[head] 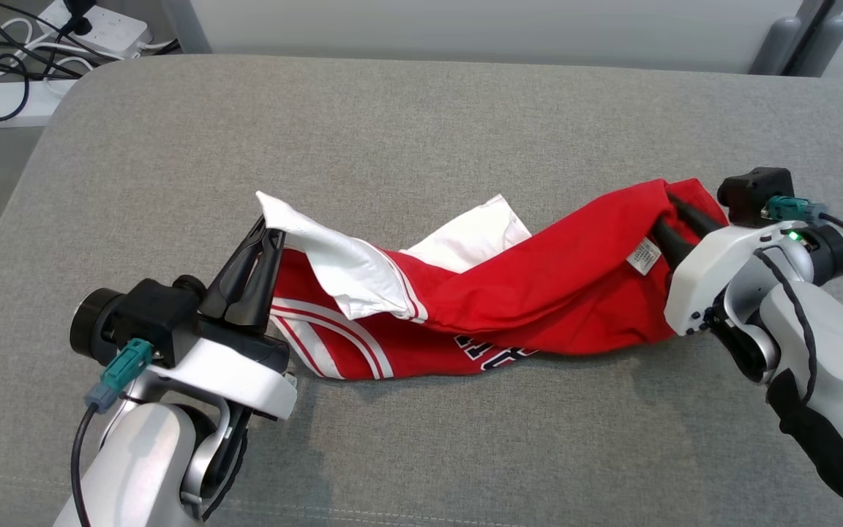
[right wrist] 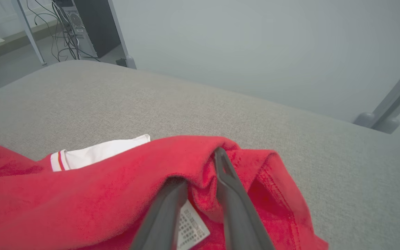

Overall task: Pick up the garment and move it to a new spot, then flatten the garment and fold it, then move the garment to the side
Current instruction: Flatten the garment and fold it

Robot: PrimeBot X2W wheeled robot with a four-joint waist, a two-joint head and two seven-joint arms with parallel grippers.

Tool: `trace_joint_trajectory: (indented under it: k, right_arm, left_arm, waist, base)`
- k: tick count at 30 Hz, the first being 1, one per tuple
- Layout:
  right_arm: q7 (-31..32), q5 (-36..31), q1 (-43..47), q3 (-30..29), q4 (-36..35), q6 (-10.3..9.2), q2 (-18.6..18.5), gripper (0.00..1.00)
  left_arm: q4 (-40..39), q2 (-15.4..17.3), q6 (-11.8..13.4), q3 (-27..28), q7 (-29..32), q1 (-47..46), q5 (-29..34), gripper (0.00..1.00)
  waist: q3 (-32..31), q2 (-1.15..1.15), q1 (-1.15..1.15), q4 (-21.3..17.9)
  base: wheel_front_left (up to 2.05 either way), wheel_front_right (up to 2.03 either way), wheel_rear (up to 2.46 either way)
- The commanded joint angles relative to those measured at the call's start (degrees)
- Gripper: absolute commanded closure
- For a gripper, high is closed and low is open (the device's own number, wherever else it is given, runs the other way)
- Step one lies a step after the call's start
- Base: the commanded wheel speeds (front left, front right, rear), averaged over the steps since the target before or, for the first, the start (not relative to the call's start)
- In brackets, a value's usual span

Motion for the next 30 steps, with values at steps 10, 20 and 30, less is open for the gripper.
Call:
trace_joint_trajectory:
  k: [10, 20, 30]
  right_arm:
    - [-12.41, -6.25, 4.02, -10.87, 0.72, 0.07, 2.25, 0.00]
    - [-12.43, 0.87, 16.73, -13.30, -5.98, 0.07, 3.27, 0.00]
    - [-8.78, 6.99, 7.43, -7.65, -2.23, 0.07, 3.02, 0.00]
  left_arm:
    - [3.01, 0.51, 1.98, 3.99, -4.52, -2.50, 0.07, 1.00]
    - [3.15, 1.40, 3.08, 5.60, -6.12, 0.09, -0.51, 1.00]
    - [1.68, 0.51, 3.20, 3.76, -6.26, 0.16, -0.03, 1.00]
  waist:
    - [0.48, 0.00, 0.00, -1.04]
    - [1.35, 0.00, 0.00, -1.78]
    - [2.94, 0.00, 0.00, 1.05]
  base:
    - [0.00, 0.00, 0.00]
    - [0.00, 0.00, 0.00]
    - [0.00, 0.00, 0.00]
